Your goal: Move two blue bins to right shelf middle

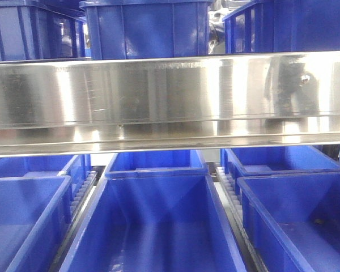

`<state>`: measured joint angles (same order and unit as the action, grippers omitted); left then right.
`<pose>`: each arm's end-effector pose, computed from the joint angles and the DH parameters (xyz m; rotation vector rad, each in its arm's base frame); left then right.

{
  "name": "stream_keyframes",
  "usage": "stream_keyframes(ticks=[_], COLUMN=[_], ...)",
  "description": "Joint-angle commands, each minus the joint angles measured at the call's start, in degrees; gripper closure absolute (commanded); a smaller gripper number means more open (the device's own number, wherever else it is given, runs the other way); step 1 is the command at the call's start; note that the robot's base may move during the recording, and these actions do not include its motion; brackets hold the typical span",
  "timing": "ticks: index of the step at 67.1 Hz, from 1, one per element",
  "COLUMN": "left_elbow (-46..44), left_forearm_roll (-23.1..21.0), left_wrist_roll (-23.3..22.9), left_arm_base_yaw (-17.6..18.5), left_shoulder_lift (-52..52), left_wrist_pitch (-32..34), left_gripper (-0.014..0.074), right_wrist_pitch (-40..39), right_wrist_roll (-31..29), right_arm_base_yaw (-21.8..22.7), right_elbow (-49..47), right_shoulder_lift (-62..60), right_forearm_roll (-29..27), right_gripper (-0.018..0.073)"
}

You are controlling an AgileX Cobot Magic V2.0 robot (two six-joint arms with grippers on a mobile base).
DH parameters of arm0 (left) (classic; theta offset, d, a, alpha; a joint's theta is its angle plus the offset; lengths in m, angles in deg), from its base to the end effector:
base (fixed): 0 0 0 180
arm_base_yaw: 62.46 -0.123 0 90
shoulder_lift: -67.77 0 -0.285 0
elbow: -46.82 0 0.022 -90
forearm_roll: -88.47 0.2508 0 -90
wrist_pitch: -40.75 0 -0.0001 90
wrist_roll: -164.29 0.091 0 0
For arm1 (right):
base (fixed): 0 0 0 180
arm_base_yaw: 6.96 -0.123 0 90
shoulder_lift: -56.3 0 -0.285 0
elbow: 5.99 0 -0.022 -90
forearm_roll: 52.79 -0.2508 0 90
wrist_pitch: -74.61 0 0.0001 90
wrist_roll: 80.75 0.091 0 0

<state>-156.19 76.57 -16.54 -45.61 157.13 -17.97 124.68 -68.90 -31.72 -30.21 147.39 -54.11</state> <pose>0.2743 -0.0998 0.4779 0.2888 2.1755 -0.4294 0.2795 0.1307 0.4854 -0.2284 2.0550 0.4247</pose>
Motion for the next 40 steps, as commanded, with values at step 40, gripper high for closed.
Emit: stream_keyframes(ticks=[40], left_elbow=[-1.03], left_forearm_roll=[-2.01], left_wrist_roll=[1.21], left_arm_base_yaw=[0.18], left_shoulder_lift=[-1.42], left_wrist_pitch=[4.06], left_gripper=[0.0707], right_wrist_pitch=[-5.57], right_wrist_roll=[-0.29], right_arm_base_yaw=[0.37], right_elbow=[-1.04], right_shoulder_lift=[-0.59], right_forearm_roll=[0.72], right_gripper=[0.0713])
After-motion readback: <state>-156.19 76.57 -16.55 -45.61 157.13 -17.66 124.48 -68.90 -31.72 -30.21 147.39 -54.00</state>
